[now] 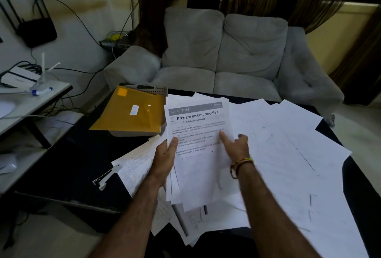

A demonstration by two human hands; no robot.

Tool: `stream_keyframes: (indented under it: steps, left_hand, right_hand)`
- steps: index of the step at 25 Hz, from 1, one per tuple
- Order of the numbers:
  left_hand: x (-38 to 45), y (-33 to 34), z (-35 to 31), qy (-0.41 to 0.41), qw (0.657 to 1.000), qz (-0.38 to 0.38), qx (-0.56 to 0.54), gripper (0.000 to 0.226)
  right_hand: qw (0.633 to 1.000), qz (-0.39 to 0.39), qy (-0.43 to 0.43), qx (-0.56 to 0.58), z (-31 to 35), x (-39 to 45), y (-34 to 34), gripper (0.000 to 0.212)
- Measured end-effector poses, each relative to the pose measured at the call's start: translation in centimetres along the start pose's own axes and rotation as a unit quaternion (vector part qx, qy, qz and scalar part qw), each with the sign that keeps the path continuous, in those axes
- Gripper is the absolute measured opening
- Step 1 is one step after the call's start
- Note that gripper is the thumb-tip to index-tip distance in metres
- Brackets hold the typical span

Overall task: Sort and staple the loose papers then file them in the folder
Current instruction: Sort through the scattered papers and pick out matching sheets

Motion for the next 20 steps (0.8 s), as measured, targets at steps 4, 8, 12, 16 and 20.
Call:
stream_keyframes:
  steps: [4,8,12,16,20]
  left_hand:
    - [1.0,1.7,-1.3,0.055,0.997,-0.031,0.047,0.031]
    - [1.4,3.8,-2.2,0.171,0.955,-0.197,0.141,0.03]
    - [2.0,4.8,0.7,0.105,0.95,-0.239,0.171,0.052]
    - [4.5,4.3,1.1,0.114,0.952,-0.255,0.124,0.042]
    - [5.1,4.7,3.0,0.037,0.991,-0.113,0.066,0.032]
  right_hand:
    - [0.98,-0.041,-0.178,0.077,0.6,0.2,-2.2,0.018]
    - [0.933,-0.17,-0.299,0.104,-0.1,-3.9,0.2,0.024]
    - [0.95,-0.123,-0.286,0.041,-4.7,-3.2,3.7,0.019]
    - [0.951,-0.128,-0.277,0.049,-4.1,-1.6,2.9,0.017]
    - [0.953,-0.289,-0.056,-0.067,-9.0,2.4,-3.5,0.022]
Point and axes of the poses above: each hand's wrist, its own x-axis towards the middle knuckle, its own y-axis out of the palm, z = x × y, the point moved 1 cm from there along x, towards the middle knuckle, and after that the axes turned 1 degree about x, right-handed, at the moved point
